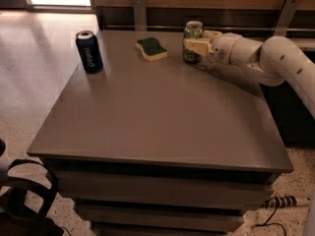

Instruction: Move green can near sponge

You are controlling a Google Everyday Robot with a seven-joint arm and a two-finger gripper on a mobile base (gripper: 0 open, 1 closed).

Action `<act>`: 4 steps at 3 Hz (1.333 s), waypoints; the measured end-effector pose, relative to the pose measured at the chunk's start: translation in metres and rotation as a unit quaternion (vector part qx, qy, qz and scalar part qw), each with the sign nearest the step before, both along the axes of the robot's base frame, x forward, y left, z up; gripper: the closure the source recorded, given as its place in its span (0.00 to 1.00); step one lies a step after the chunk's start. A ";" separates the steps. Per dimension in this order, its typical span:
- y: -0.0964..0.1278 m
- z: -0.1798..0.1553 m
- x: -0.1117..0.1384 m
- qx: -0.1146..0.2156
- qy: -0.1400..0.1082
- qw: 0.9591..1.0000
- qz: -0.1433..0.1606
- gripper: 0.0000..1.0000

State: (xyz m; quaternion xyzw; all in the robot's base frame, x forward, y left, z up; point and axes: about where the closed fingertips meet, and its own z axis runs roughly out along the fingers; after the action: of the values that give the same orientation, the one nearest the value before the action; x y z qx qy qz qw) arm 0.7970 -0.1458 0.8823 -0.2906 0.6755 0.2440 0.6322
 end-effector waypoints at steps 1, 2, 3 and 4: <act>0.012 0.006 0.008 -0.004 -0.018 1.000 0.006 1.00; 0.015 0.006 0.008 -0.004 -0.018 1.000 0.008 0.84; 0.018 0.006 0.008 -0.004 -0.018 1.000 0.010 0.60; 0.021 0.005 0.009 -0.003 -0.018 1.000 0.012 0.36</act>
Offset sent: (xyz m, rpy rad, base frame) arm 0.0073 0.0111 0.0052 -0.0080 -0.0334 0.0116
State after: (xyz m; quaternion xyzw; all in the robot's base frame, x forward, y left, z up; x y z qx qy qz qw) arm 0.8057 -0.1244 0.8877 -0.3052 0.6613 0.2447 0.6401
